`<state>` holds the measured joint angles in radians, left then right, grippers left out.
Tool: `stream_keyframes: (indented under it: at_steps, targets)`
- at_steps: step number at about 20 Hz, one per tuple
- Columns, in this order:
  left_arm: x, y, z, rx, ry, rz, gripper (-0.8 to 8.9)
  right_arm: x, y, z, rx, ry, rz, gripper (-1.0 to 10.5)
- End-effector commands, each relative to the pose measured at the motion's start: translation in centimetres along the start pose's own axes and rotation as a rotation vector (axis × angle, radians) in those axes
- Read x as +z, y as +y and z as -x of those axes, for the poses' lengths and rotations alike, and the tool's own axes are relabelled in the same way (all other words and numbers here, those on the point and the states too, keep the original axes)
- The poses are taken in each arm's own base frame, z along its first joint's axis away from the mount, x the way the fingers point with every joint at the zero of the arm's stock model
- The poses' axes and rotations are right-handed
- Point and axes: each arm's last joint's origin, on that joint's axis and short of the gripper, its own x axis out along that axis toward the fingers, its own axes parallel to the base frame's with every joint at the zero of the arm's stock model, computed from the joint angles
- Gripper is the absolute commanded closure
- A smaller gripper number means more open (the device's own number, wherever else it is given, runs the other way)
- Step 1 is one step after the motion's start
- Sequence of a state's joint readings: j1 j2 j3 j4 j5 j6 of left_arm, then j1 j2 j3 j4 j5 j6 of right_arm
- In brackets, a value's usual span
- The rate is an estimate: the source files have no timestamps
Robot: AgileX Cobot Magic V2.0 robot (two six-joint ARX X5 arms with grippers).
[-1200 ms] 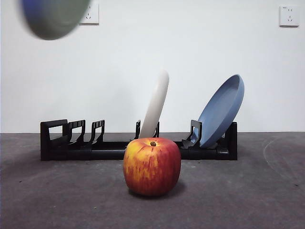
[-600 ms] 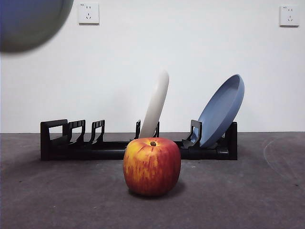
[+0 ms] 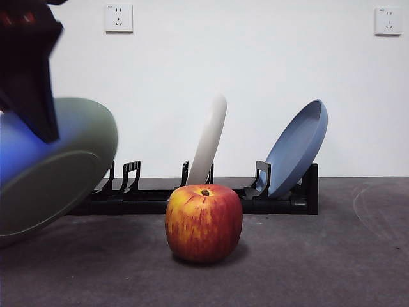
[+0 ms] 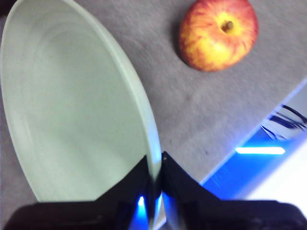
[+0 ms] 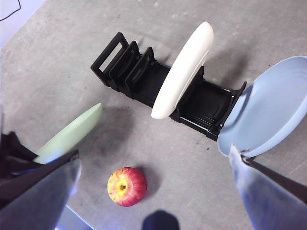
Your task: Take the green plate from the plate rack,put the plate on the table,take the apple from the table,put the apple in the plate
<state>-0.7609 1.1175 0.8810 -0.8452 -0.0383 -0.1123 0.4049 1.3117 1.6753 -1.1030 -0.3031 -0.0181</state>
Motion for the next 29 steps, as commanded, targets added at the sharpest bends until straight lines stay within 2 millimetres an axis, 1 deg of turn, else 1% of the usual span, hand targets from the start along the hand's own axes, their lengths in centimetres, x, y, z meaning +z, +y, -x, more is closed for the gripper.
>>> stream_keyframes:
  at_steps: [1, 4, 6, 11, 14, 17, 18, 19, 20, 21, 22, 26, 29]
  targets:
    - [-0.4, -1.0, -1.5, 0.044, -0.001, 0.023, 8.23, 0.1, 0.0, 0.0, 0.0, -0.006, -0.009, 3.2]
    - [0.0, -2.3, -2.9, 0.043, 0.008, -0.021, 8.23, 0.1, 0.0, 0.0, 0.0, -0.006, -0.012, 3.2]
    - [0.2, -2.9, -4.4, 0.044, 0.047, -0.041, 8.23, 0.1, 0.0, 0.0, 0.0, -0.005, -0.012, 3.2]
    - [-0.2, -3.3, -9.0, 0.079, 0.229, -0.066, 8.23, 0.1, 0.0, 0.0, 0.001, -0.004, -0.012, 3.2]
    - [-0.5, -3.7, -10.6, 0.01, 0.304, -0.062, 8.23, 0.1, 0.0, 0.0, 0.0, -0.005, -0.012, 3.2]
    - [-0.6, -3.9, -10.8, -0.043, 0.323, -0.057, 8.2, 0.1, 0.0, 0.0, 0.0, -0.005, -0.012, 3.2]
    - [-0.6, -3.9, -10.7, -0.055, 0.325, -0.055, 8.04, 0.1, 0.0, 0.0, 0.0, -0.005, -0.012, 3.2]
    - [-0.7, -3.9, -10.6, -0.074, 0.331, -0.05, 7.35, 0.1, 0.0, 0.0, 0.0, -0.005, -0.012, 3.2]
    - [-0.7, -4.0, -10.5, -0.08, 0.332, -0.045, 6.09, 0.1, 0.0, 0.0, 0.0, -0.005, -0.012, 3.2]
    - [-0.7, -4.0, -10.5, -0.081, 0.336, -0.028, 4.56, 0.1, 0.0, 0.0, 0.0, -0.005, -0.012, 3.2]
    - [-0.7, -3.9, -10.5, -0.078, 0.342, -0.022, 4.02, 0.1, 0.0, 0.0, 0.0, -0.005, -0.012, 3.2]
    - [-0.7, -3.8, -10.1, -0.033, 0.322, -0.011, 4.04, 0.1, 0.0, 0.0, 0.0, -0.005, -0.012, 3.2]
    - [-0.4, -3.6, -9.1, -0.01, 0.271, -0.012, 4.04, 0.1, 0.0, 0.0, 0.001, -0.005, -0.012, 3.2]
